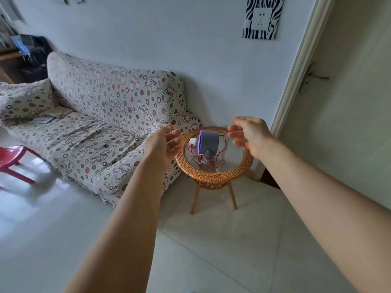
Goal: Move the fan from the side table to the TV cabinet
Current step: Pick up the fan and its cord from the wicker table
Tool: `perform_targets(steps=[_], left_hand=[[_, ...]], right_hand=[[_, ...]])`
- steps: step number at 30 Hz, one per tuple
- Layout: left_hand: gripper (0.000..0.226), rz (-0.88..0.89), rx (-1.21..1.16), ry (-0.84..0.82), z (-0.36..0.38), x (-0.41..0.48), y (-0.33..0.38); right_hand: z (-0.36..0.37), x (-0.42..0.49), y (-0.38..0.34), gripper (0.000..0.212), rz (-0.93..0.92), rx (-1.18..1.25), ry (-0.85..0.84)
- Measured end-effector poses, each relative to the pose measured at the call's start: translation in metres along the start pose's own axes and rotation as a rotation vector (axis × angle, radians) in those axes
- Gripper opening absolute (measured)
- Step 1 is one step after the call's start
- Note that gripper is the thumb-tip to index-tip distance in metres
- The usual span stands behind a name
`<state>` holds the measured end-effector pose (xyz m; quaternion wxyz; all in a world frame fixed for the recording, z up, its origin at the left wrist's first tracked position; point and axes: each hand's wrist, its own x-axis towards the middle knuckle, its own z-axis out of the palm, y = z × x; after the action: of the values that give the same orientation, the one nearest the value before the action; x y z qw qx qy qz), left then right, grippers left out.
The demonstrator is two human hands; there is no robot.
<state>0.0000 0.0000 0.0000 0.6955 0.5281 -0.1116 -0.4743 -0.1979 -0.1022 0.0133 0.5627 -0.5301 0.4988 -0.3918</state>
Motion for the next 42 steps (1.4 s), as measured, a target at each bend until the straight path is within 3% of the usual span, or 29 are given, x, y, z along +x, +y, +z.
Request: perform_targets(steps=[18,27,33,37,42], left_hand=[[0.014,-0.179,0.113,0.075,0.027,0.212,-0.019],[0.013,-0.329,0.187,0.093,0.013,0.312,-0.057],[0.024,-0.437,0.215,0.106,-0.007,0.363,-0.114],[0.028,-0.473,0.263,0.081,-0.021,0.391,-0.152],[0.016,-0.448,0.352,0.082,-0.026,0.438,-0.193]], right_hand=[[0.069,0.194,0.066,0.023,0.265,-0.04,0.069],[0.105,0.268,0.133,0.025,0.435,-0.129,0.149],[0.116,0.298,0.195,0.046,0.527,-0.24,0.19],[0.127,0.305,0.251,0.044,0.589,-0.321,0.201],[0.142,0.318,0.311,0.089,0.64,-0.316,0.217]])
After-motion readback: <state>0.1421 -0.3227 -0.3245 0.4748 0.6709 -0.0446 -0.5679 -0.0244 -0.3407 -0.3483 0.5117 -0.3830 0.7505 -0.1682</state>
